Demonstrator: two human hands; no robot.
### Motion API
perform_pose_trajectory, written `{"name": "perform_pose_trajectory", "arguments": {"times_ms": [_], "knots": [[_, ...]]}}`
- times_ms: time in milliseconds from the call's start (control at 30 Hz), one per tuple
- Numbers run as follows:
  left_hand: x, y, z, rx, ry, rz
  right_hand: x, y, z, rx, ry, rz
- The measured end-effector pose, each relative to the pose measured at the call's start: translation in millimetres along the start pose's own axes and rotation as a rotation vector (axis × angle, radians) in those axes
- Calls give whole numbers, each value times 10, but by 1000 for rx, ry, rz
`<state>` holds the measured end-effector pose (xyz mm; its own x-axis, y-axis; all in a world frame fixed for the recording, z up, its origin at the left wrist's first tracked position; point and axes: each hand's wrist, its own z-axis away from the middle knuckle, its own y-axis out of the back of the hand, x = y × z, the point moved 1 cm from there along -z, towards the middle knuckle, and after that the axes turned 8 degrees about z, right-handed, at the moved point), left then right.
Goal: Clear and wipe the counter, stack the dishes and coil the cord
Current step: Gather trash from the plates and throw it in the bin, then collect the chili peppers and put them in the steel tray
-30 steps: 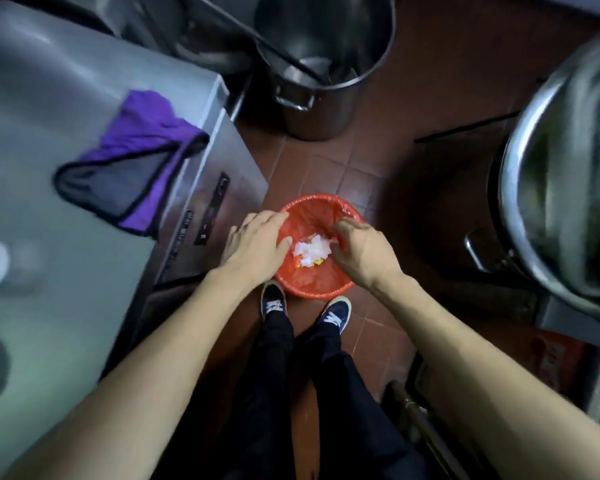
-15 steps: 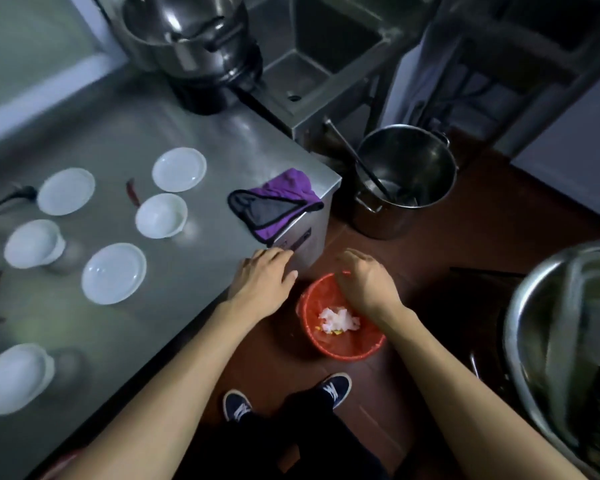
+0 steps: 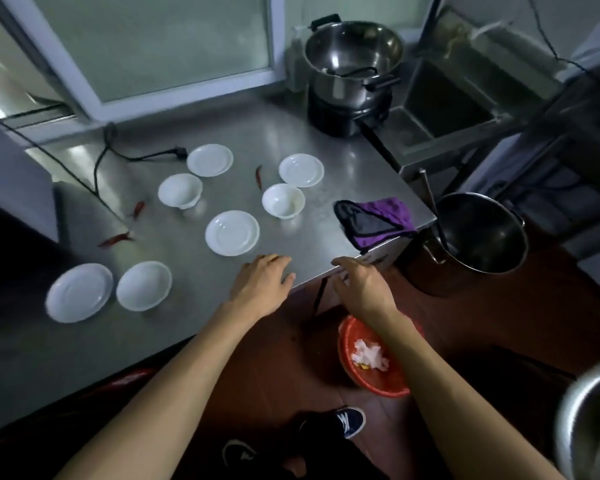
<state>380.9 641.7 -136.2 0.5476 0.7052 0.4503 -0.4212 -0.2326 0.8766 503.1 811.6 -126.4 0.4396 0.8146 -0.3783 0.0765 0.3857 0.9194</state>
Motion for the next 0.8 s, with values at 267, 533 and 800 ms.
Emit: {"name": "perform_pose_trajectory", "arguments": {"times_ms": [267, 533, 800], "knots": [[-963, 425, 812, 114, 94, 63, -1160, -348, 178, -45, 118, 28], [-1852, 830, 1620, 264, 197, 116, -2193, -721, 265, -100, 278, 36], [-2498, 952, 2037, 344, 393, 144, -2954, -1125, -38, -209, 437, 32]]}}
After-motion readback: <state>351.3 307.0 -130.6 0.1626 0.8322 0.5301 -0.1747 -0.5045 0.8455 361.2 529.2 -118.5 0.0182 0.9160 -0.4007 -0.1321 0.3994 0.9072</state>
